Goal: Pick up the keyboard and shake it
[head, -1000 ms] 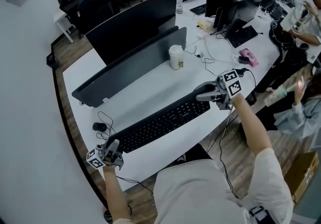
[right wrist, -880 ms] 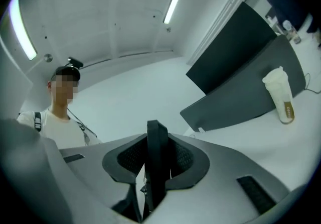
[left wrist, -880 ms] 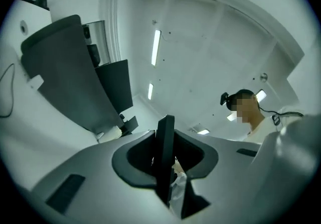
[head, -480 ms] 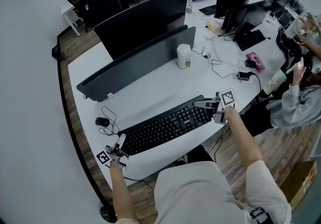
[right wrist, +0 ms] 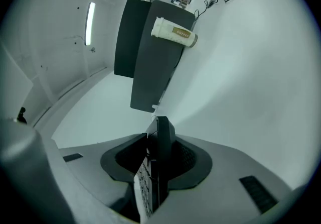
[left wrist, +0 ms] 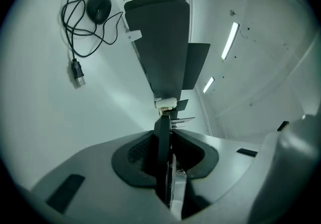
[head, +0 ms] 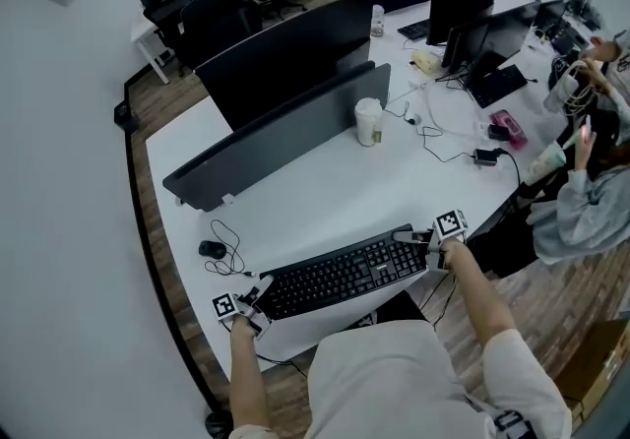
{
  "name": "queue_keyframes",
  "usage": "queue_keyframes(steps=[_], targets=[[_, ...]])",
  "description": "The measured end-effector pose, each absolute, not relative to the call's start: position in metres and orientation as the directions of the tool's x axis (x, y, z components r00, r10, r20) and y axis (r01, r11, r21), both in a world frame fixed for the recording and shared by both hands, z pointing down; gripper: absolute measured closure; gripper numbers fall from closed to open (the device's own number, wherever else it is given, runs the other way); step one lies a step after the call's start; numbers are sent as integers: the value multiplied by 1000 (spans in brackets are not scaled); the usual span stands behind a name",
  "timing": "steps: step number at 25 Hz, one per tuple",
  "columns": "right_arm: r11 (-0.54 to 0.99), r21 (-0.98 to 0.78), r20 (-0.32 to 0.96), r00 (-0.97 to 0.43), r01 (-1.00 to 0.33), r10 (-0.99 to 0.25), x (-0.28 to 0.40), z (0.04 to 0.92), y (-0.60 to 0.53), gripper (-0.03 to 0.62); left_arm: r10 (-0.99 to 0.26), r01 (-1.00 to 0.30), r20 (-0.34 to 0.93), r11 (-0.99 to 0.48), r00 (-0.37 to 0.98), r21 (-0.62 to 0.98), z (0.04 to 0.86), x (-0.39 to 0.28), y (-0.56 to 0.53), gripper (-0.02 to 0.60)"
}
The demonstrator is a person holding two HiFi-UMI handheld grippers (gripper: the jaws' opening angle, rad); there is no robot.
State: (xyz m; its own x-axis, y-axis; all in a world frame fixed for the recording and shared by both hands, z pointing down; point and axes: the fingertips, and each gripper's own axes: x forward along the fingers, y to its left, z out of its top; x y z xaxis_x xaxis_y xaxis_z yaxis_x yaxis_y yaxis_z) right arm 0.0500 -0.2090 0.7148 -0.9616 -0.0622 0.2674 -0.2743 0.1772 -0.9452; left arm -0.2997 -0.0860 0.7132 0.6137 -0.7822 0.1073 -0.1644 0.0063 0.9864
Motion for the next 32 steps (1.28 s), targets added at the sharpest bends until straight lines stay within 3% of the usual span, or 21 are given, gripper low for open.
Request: queue_keyframes(steps=[32], targets=[[208,-904,360,-928,-372,-94,27,728,-223,419,-781,-218,178,55,599,974,741,-328,-101,459]])
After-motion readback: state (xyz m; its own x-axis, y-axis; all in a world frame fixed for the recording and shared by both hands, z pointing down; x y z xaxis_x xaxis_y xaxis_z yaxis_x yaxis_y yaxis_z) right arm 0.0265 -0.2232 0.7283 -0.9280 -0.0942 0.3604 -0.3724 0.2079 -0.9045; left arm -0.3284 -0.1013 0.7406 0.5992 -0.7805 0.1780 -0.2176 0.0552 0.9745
